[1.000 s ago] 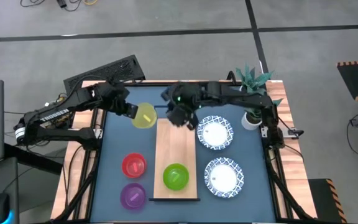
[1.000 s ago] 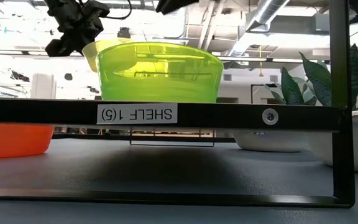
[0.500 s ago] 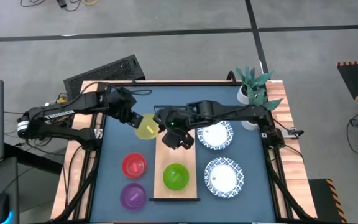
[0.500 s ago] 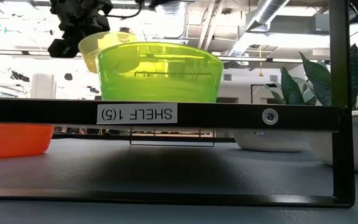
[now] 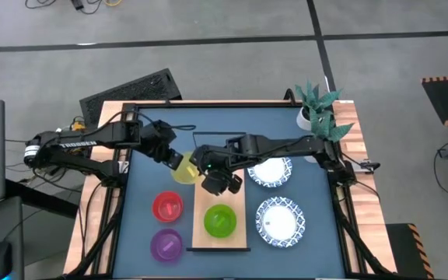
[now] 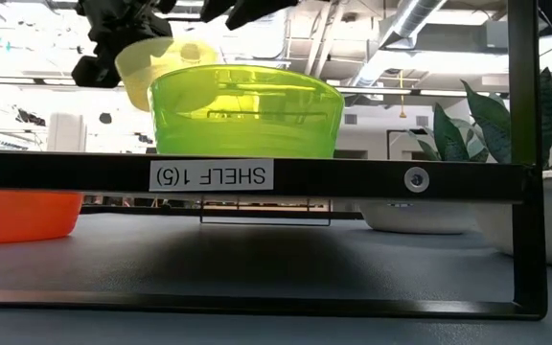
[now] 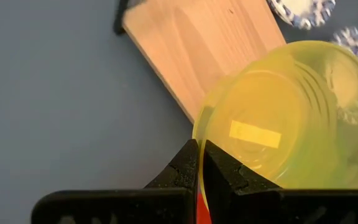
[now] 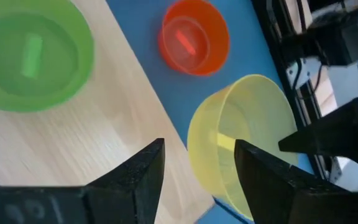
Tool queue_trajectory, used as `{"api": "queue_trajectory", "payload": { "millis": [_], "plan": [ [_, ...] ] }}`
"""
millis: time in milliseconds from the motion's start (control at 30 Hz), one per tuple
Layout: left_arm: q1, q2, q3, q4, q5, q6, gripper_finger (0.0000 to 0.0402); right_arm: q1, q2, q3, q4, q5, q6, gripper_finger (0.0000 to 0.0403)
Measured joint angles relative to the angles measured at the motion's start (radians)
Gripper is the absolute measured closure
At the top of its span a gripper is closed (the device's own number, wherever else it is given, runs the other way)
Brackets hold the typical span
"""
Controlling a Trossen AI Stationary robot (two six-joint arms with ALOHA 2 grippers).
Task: Place and stack bowls onto a shelf
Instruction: Stack the yellow bowl on top of the green bowl on the shelf
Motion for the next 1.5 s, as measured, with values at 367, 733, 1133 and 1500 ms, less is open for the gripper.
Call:
{"api": "queue_trajectory", "payload": {
  "millis": [367, 733, 1133, 1500],
  "plan": [
    [-0.011, 0.001, 0.0, 0.0, 0.19, 0.147, 0.0401, 0.004, 0.0, 0.0, -0.002, -0.016, -0.015, 0.0186],
    [-0.052, 0.007, 0.001, -0.038, 0.308, 0.281, 0.0401, 0.014, 0.0, 0.0, -0.014, -0.017, -0.018, 0.0186],
    [-0.08, 0.099, 0.002, -0.066, 0.39, 0.319, 0.0401, 0.048, 0.0, 0.0, 0.048, -0.079, -0.046, 0.0186],
    [-0.08, 0.26, 0.153, -0.237, 0.398, 0.495, 0.0401, 0.076, -0.001, 0.0, 0.062, -0.149, -0.028, 0.0186]
  ]
}}
